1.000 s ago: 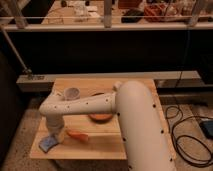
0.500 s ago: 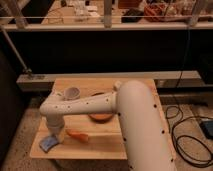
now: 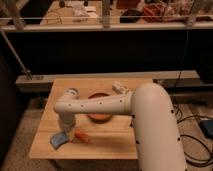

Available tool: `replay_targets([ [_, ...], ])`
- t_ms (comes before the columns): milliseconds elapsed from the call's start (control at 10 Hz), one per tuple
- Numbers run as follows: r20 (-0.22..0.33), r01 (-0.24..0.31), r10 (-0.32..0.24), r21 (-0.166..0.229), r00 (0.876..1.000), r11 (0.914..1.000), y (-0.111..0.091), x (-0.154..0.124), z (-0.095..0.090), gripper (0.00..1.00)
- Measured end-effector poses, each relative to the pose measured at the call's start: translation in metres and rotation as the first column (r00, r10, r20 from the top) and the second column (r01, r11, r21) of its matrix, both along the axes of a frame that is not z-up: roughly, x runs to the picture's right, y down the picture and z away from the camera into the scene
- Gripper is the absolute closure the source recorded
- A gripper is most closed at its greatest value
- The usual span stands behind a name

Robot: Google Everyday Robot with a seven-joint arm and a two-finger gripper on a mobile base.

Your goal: Wipe the white sponge on the table

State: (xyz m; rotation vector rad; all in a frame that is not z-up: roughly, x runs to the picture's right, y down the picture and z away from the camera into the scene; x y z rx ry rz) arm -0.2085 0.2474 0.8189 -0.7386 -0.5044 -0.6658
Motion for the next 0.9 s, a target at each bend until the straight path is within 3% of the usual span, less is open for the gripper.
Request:
replay_targets([
  [500,-0.012,-0.008,0.008,-0.006,1.0,0.9999,-0.004,0.005,-0.001,0.59],
  [700,-0.07,-0.048,0.048,0.0,0.996,0.9989,-0.025,0.031,0.013,0.59],
  [900,-0.123,-0.083,0.083,0.0,0.989,0.9965,-0.059,0.069,0.037,0.59],
])
